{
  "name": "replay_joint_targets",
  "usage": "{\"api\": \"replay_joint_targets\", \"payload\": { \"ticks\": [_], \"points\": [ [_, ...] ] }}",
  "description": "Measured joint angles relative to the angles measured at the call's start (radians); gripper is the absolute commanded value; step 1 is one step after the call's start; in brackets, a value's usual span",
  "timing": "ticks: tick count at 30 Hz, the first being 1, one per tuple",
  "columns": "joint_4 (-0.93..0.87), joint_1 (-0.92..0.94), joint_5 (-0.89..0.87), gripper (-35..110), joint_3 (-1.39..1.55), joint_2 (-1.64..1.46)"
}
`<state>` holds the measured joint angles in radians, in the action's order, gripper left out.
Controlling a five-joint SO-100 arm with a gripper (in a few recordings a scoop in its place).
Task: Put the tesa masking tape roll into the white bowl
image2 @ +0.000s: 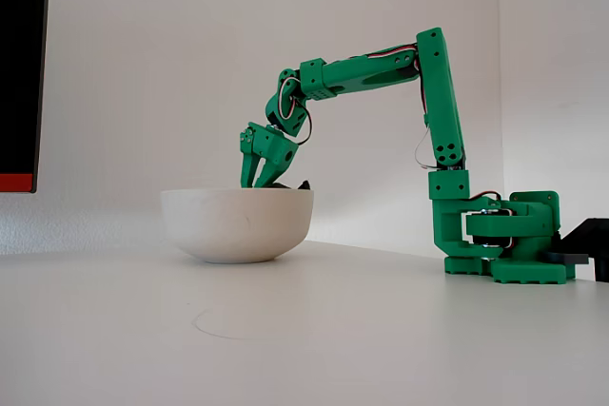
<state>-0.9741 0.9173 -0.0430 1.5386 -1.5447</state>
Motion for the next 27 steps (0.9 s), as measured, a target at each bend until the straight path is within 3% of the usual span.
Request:
{"api": "replay_joint_targets", "payload": {
  "ticks": [9,13,20,27],
  "points": [
    [-0.282,-0.086,-0.040,-8,-0.480,0.061],
    [-0.403,-0.198,-0.040,-8,-0.561,-0.009],
    [-0.657,-0.508,-0.037,-8,-0.558,-0.259],
    [-0.664,-0.821,-0.028,-8,-0.209,-0.710]
  ]
}}
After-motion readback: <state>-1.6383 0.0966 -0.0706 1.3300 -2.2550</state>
